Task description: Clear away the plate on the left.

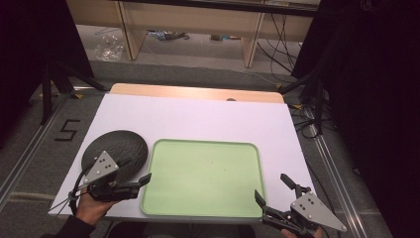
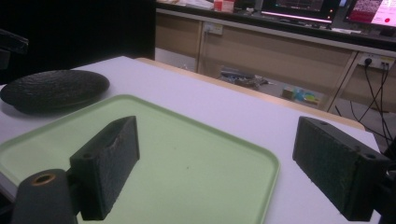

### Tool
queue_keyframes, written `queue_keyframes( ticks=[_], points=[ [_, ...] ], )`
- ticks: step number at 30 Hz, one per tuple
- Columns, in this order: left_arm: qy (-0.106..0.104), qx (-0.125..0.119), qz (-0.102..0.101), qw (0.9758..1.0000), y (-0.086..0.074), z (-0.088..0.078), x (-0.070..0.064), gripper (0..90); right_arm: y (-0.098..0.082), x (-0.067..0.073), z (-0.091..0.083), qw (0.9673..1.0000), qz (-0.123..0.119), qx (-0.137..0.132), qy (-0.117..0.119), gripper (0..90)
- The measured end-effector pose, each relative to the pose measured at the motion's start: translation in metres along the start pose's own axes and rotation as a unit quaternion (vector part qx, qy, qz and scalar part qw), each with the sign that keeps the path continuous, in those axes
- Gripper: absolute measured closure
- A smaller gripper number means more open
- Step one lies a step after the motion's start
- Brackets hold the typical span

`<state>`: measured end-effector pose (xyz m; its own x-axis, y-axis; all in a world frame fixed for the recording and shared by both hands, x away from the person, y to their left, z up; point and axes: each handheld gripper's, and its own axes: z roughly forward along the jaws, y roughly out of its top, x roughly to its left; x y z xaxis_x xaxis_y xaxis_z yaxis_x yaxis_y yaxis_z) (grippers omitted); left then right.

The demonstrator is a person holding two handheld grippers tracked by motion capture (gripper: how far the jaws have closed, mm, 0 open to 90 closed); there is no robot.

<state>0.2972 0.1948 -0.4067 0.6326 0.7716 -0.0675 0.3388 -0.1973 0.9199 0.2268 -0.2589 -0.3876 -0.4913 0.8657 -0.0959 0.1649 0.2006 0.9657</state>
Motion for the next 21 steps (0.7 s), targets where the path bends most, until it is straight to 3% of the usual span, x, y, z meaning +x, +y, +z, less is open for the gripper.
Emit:
queue_keyframes(
  ticks=[8, 11, 15, 17, 19, 21],
  points=[
    [0.007, 0.005, -0.013, 0.9999, 0.000, 0.000, 0.001, 17.7, 0.000, 0.000, 0.000, 1.0000, 0.002, -0.001, 0.000, 15.4],
    [0.001, 0.017, -0.013, 0.9998, 0.000, 0.000, 0.007, 17.7, 0.000, 0.000, 0.000, 1.0000, -0.002, 0.001, 0.004, 15.4],
    [0.009, 0.025, -0.027, 0.9993, 0.000, 0.001, 0.013, 17.7, 0.000, 0.000, 0.000, 1.0000, -0.001, 0.001, 0.003, 15.4],
    [0.016, 0.029, -0.015, 0.9993, 0.001, 0.001, 0.018, 17.8, 0.000, 0.000, 0.000, 1.0000, -0.001, -0.001, 0.002, 15.4],
    [0.021, 0.034, -0.029, 0.9988, 0.001, 0.003, 0.022, 17.8, 0.000, 0.000, 0.000, 1.0000, 0.000, 0.000, 0.005, 15.4],
    [0.023, 0.035, -0.027, 0.9987, 0.001, 0.003, 0.025, 18.2, 0.000, 0.000, -0.001, 1.0000, -0.003, 0.003, 0.005, 15.4]
  ],
)
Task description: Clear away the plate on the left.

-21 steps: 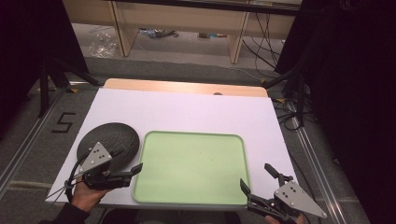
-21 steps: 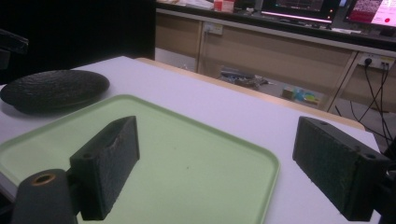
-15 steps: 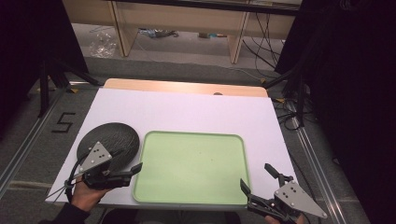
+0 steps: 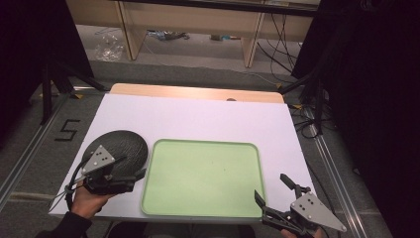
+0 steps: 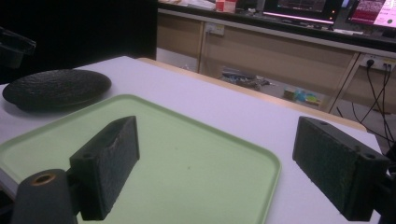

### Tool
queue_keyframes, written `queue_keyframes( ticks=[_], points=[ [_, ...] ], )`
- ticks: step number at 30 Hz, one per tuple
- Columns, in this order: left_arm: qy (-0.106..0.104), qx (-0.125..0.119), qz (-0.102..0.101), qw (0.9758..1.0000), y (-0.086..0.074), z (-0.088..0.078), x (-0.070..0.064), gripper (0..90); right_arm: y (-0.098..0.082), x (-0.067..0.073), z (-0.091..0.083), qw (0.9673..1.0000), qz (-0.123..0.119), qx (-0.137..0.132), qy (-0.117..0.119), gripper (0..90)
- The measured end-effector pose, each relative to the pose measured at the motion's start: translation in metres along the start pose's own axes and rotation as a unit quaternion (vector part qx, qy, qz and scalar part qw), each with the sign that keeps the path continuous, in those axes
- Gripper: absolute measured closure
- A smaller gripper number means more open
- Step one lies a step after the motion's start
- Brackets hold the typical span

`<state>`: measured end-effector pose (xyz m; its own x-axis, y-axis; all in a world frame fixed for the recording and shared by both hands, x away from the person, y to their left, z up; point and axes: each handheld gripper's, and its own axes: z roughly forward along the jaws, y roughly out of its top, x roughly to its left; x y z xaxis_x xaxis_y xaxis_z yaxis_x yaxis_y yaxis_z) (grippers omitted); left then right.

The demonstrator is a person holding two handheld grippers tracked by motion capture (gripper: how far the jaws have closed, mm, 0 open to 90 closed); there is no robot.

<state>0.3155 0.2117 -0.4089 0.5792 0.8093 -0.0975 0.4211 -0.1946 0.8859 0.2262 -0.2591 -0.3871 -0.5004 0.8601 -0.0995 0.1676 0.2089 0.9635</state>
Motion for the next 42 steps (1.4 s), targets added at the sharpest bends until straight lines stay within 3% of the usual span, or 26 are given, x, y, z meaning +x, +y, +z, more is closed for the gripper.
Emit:
queue_keyframes(
  ticks=[3, 4, 7, 10, 14, 16, 18, 19, 21, 22, 23, 24, 26, 29, 31, 36, 40, 42],
  points=[
    [-0.006, 0.028, -0.015, 0.9995, 0.000, 0.005, 0.020, 18.3, 0.000, 0.000, 0.001, 1.0000, 0.003, -0.004, 0.000, 15.4],
    [-0.001, 0.033, -0.006, 0.9994, -0.001, 0.006, 0.025, 19.1, 0.000, 0.001, 0.001, 1.0000, 0.001, -0.001, -0.001, 15.4],
    [0.008, 0.039, -0.029, 0.9988, -0.001, 0.009, 0.037, 18.8, 0.000, 0.001, 0.001, 1.0000, -0.002, -0.003, -0.001, 15.3],
    [0.022, 0.043, -0.034, 0.9982, -0.001, 0.011, 0.050, 18.7, 0.000, 0.001, 0.001, 1.0000, -0.003, -0.004, 0.001, 15.4],
    [0.039, 0.046, -0.065, 0.9961, -0.001, 0.017, 0.067, 18.6, 0.000, 0.001, 0.001, 1.0000, -0.003, -0.004, -0.002, 15.4],
    [0.052, 0.054, -0.071, 0.9946, 0.000, 0.019, 0.076, 18.7, 0.000, 0.001, 0.001, 1.0000, -0.003, -0.006, 0.001, 15.4],
    [0.053, 0.066, -0.062, 0.9945, 0.001, 0.020, 0.081, 18.7, 0.000, 0.001, 0.001, 1.0000, -0.002, -0.005, 0.000, 15.4],
    [0.064, 0.061, -0.081, 0.9928, 0.001, 0.023, 0.087, 18.7, 0.000, 0.001, 0.001, 1.0000, -0.004, -0.006, -0.001, 15.4],
    [0.071, 0.072, -0.079, 0.9917, 0.001, 0.022, 0.097, 18.7, 0.000, 0.001, 0.001, 1.0000, -0.004, -0.008, 0.002, 15.4],
    [0.072, 0.065, -0.097, 0.9906, 0.001, 0.022, 0.101, 18.7, 0.000, 0.001, 0.001, 1.0000, -0.005, -0.007, 0.000, 15.4],
    [0.072, 0.065, -0.097, 0.9906, 0.001, 0.022, 0.101, 18.6, 0.000, 0.001, 0.001, 1.0000, -0.005, -0.007, 0.000, 15.4],
    [0.077, 0.065, -0.117, 0.9880, 0.000, 0.021, 0.110, 18.6, 0.000, 0.001, 0.001, 1.0000, -0.005, -0.003, 0.000, 15.4],
    [0.073, 0.074, -0.131, 0.9859, -0.002, 0.021, 0.118, 18.4, 0.000, 0.001, 0.001, 1.0000, -0.006, -0.003, 0.000, 15.4],
    [0.083, 0.089, -0.130, 0.9840, -0.005, 0.020, 0.128, 19.0, 0.000, 0.001, 0.002, 1.0000, -0.004, 0.000, -0.001, 15.4],
    [0.088, 0.079, -0.146, 0.9821, -0.005, 0.020, 0.132, 19.0, 0.000, 0.001, 0.002, 1.0000, -0.007, -0.003, 0.000, 15.4],
    [0.091, 0.092, -0.149, 0.9803, -0.009, 0.014, 0.147, 21.2, 0.000, 0.001, 0.001, 1.0000, -0.008, -0.005, 0.001, 15.4],
    [0.103, 0.092, -0.175, 0.9748, -0.016, 0.003, 0.165, 22.2, 0.000, 0.000, 0.001, 1.0000, -0.007, -0.006, 0.000, 15.4],
    [0.108, 0.096, -0.194, 0.9703, -0.019, -0.001, 0.172, 23.1, 0.000, 0.001, 0.001, 0.9999, -0.007, -0.010, 0.005, 15.4]
  ],
)
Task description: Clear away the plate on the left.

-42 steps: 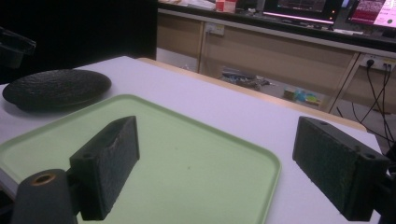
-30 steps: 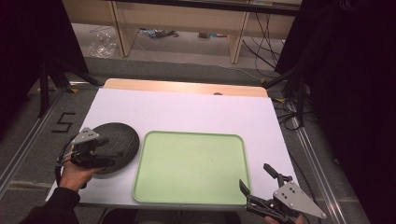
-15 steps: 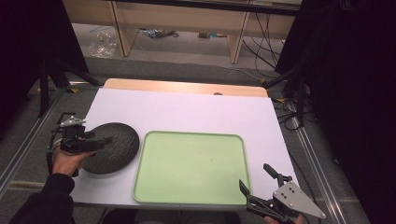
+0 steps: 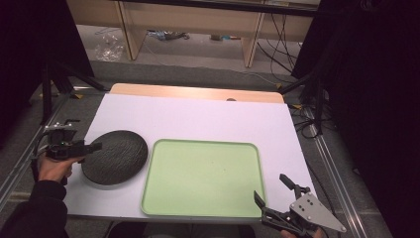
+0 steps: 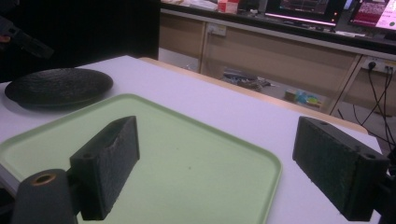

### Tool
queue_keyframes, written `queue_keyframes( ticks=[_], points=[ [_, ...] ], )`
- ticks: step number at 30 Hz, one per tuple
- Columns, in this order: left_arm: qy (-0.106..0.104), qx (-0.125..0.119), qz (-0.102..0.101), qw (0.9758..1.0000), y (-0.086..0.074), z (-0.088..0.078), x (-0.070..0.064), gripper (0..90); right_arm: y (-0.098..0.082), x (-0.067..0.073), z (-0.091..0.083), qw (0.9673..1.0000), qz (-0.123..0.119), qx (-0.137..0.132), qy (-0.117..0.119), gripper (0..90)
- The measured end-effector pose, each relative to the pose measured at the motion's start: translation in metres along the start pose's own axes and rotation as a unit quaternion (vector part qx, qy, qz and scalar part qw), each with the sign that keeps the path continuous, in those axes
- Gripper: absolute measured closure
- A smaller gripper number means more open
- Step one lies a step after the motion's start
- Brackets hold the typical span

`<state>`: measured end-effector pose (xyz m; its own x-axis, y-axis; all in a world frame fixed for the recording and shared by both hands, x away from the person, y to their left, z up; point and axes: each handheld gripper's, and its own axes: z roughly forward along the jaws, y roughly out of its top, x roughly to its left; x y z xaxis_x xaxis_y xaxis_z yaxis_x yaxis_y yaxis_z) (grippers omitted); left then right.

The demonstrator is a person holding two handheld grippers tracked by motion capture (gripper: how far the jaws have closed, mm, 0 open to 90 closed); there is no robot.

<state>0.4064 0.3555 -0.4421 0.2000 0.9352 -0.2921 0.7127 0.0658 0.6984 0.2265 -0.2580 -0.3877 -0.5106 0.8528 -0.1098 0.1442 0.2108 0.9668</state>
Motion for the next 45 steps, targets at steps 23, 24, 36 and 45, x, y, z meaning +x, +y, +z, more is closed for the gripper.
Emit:
queue_keyframes(
  ticks=[23, 24, 36, 45],
  points=[
    [0.007, 0.094, -0.069, 0.9932, -0.014, 0.009, 0.032, 36.6, 0.000, 0.001, 0.001, 0.9998, -0.022, 0.004, -0.001, 15.4],
    [-0.002, 0.099, -0.072, 0.9925, -0.015, 0.010, 0.034, 39.0, 0.000, 0.002, 0.001, 0.9998, -0.020, 0.006, -0.002, 15.4],
    [-0.033, 0.137, -0.104, 0.9845, -0.021, 0.019, 0.040, 60.7, 0.000, 0.002, 0.001, 0.9997, -0.023, 0.007, -0.003, 15.4],
    [-0.092, 0.066, -0.149, 0.9824, -0.024, 0.012, 0.053, 73.1, 0.000, 0.003, 0.001, 0.9998, -0.015, 0.014, 0.003, 15.4]
  ],
)
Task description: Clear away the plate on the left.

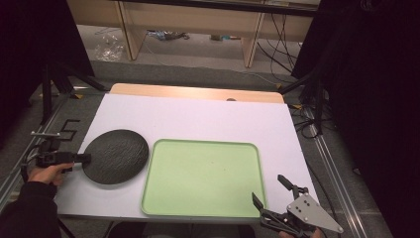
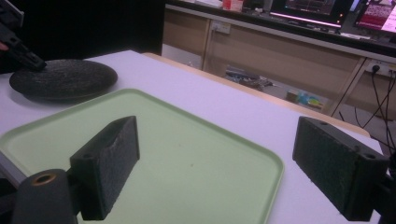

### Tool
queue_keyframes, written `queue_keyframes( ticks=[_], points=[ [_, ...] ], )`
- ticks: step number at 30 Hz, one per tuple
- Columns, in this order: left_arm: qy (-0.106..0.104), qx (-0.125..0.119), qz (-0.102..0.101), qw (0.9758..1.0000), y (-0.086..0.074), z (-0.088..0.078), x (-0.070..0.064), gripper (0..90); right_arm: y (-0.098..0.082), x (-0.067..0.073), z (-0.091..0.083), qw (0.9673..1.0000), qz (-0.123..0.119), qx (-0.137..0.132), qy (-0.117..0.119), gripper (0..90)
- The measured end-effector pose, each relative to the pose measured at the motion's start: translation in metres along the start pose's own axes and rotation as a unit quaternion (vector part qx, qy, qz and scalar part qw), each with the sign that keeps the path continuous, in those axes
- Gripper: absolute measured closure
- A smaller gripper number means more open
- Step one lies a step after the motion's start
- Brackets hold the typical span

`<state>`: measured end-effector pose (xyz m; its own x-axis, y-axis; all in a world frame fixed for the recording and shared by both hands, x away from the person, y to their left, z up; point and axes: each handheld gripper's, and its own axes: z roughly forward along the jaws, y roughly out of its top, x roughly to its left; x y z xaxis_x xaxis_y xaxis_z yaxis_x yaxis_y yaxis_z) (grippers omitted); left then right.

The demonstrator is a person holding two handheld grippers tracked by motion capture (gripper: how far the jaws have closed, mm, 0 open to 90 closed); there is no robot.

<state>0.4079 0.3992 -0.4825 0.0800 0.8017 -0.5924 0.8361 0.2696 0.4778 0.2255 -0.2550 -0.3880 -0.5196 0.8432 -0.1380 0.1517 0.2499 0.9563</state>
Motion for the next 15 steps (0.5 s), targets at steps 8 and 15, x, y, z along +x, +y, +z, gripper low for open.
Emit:
queue_keyframes(
  ticks=[8, 15],
  points=[
    [-0.026, -0.057, 0.042, 0.9972, 0.009, -0.015, -0.025, 82.4, 0.000, -0.002, 0.001, 0.9999, -0.009, -0.006, -0.004, 15.4],
    [-0.012, -0.065, 0.066, 0.9956, 0.013, -0.021, -0.039, 83.6, -0.001, -0.001, 0.000, 1.0000, -0.004, 0.001, 0.001, 15.4]
  ],
)
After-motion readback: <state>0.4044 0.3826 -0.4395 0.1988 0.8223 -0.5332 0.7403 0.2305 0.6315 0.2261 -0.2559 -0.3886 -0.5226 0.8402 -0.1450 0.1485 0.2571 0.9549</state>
